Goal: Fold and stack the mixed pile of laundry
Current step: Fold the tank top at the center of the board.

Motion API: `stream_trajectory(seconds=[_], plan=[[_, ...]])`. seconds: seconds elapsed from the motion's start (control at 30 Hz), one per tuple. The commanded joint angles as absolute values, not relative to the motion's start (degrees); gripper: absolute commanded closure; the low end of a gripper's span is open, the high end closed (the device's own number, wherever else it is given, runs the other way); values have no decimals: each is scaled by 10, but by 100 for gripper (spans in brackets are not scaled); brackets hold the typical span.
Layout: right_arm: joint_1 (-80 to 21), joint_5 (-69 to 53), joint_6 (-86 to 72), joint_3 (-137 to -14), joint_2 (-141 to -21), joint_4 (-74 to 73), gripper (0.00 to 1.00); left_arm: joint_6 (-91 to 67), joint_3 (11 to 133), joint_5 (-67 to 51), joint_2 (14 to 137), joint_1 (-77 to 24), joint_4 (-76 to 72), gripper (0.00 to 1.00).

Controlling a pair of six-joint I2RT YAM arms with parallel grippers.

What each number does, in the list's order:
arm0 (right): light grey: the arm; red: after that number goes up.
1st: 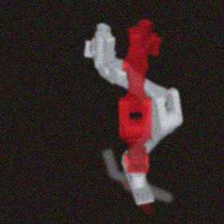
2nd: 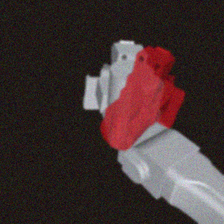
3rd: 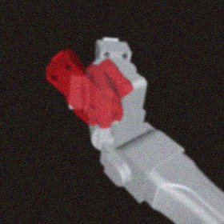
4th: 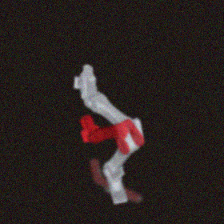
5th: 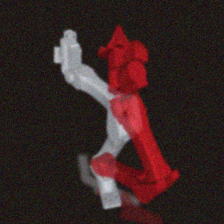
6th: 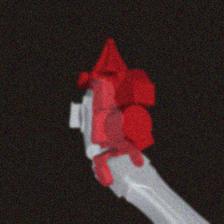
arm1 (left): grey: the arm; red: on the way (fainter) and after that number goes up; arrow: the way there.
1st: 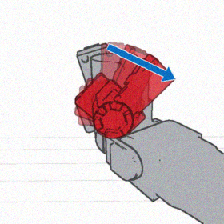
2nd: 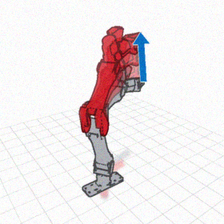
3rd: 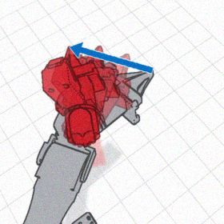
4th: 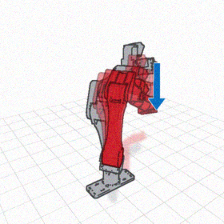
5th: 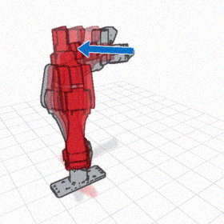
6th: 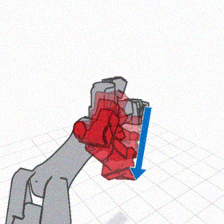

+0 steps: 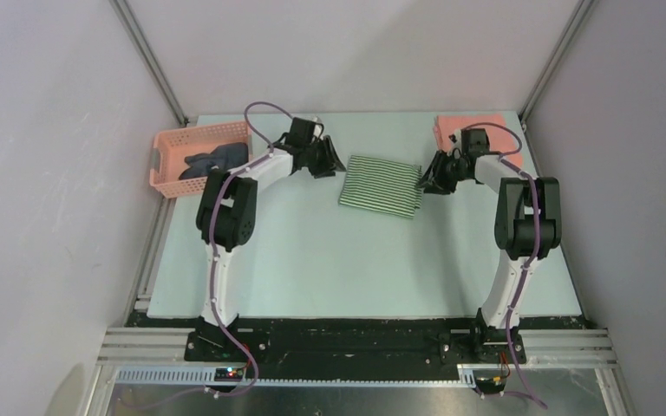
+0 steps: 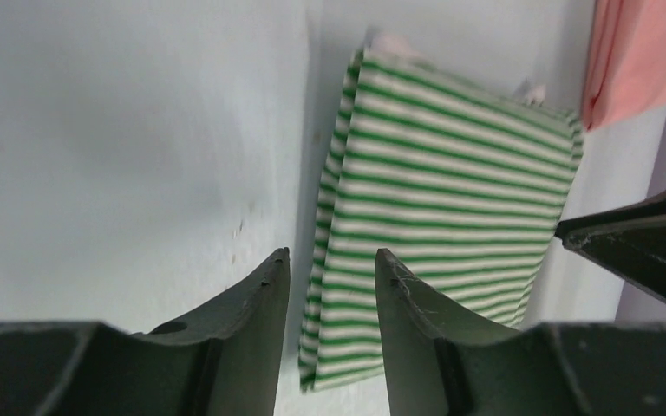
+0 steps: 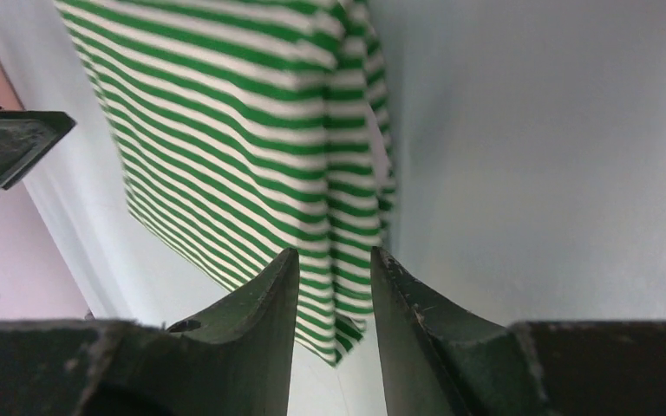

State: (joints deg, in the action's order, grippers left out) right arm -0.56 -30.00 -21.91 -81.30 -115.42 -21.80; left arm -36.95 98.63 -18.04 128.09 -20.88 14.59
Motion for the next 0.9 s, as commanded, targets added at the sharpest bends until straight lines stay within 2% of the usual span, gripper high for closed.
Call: stream_trajectory(seconds=[0.0, 0.23, 0.3, 0.4, 0.53, 0.8, 0.87], plan=[[-4, -293, -202, -767, -1122, -224, 60, -330, 925, -195, 1202, -225, 142, 55], [-5, -304, -203, -740, -1141, -209, 63, -323, 876, -175, 1189, -243, 142, 56], [-5, -308, -209, -722, -1136, -194, 68, -323, 870, -175, 1192, -243, 142, 57], [-5, -312, -219, -694, -1126, -176, 88, -325, 864, -174, 1197, -243, 142, 58], [-5, -314, -240, -663, -1102, -153, 99, -328, 858, -171, 1202, -243, 142, 59], [-39, -336, -331, -591, -1074, -67, 100, -330, 828, -163, 1193, -244, 142, 61], [-37, -316, -340, -578, -1067, -58, 97, -329, 817, -162, 1189, -244, 141, 61]])
